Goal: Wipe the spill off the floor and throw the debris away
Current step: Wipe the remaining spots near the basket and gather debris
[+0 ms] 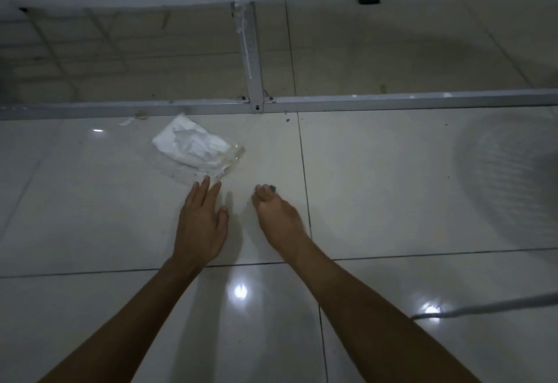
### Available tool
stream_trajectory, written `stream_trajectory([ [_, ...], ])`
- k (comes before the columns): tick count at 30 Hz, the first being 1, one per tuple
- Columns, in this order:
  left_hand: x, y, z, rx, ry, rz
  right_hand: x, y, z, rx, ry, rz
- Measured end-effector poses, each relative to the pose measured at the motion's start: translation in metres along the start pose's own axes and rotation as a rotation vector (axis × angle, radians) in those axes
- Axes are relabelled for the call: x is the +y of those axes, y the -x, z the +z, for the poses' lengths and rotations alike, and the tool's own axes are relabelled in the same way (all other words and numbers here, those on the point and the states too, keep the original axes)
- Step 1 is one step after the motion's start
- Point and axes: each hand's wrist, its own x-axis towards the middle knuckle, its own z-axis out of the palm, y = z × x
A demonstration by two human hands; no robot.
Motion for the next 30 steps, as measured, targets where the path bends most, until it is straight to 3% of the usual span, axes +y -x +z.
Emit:
stream_trajectory([
  [6,0.017,0.012,-0.009,-0.001,0.005,0.06,0.04,0.049,-0.018,-0.027,-0.144,0.262],
  [13,0.086,0.044,0.013,-0.089,0.068,0.158,0.12,0.162,-0.044,-0.033,-0.014,0.454],
  [20,0.164,0.084,0.045,-0.183,0.126,0.254,0.165,0.281,-0.068,-0.039,-0.035,0.719],
  [30,0.227,0.123,0.081,-0.295,0.103,0.377,0.199,0.422,-0.064,0.04,-0.106,0.901],
])
